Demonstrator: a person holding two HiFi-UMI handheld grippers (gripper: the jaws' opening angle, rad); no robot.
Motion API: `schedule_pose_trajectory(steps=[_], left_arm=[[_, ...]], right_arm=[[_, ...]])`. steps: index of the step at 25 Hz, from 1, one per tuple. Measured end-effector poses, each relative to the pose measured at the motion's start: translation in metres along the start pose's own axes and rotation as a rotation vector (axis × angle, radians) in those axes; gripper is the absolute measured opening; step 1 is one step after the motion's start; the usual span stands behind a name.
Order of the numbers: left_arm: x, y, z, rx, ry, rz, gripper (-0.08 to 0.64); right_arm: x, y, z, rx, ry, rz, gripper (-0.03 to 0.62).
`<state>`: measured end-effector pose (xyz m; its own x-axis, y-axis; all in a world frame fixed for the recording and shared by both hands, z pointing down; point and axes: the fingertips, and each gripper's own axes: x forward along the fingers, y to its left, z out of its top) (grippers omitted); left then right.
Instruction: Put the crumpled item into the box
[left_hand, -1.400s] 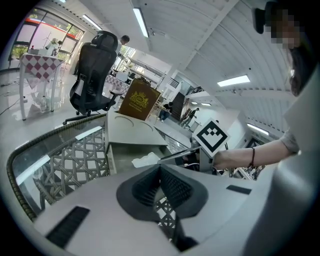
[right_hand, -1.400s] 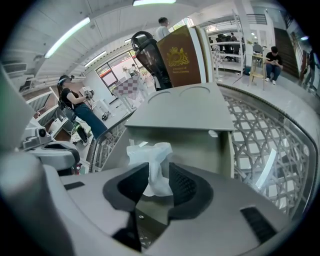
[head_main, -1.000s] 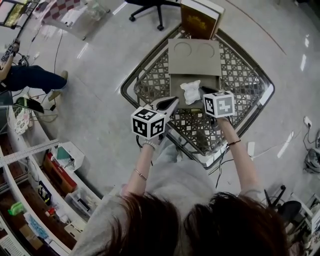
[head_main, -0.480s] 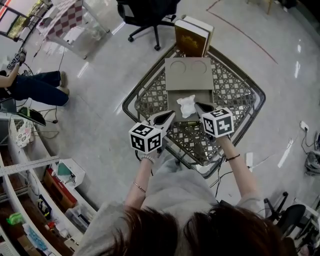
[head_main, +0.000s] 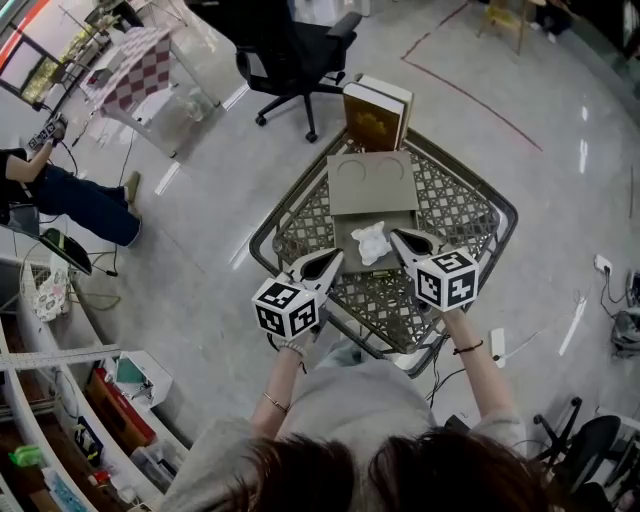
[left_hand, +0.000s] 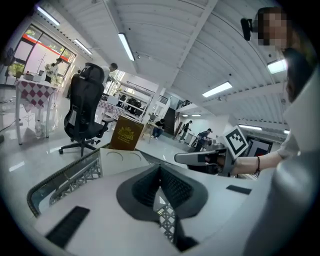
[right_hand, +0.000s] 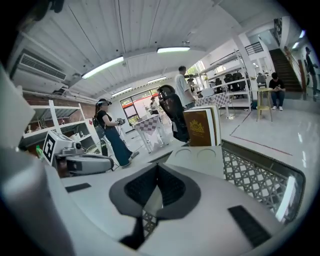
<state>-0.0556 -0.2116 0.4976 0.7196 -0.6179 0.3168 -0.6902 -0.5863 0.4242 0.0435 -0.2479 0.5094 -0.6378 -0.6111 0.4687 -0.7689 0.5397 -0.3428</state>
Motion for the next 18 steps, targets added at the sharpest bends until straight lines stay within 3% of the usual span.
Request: schedule_pose_trajectory(steps=[18], left_arm=[[-0.046, -0.026, 0.081, 0.136, -0.208, 0.025, 0.017]], right_arm=[[-0.072, 0.029, 0.074, -0.082, -0.292, -0.067, 0.021]])
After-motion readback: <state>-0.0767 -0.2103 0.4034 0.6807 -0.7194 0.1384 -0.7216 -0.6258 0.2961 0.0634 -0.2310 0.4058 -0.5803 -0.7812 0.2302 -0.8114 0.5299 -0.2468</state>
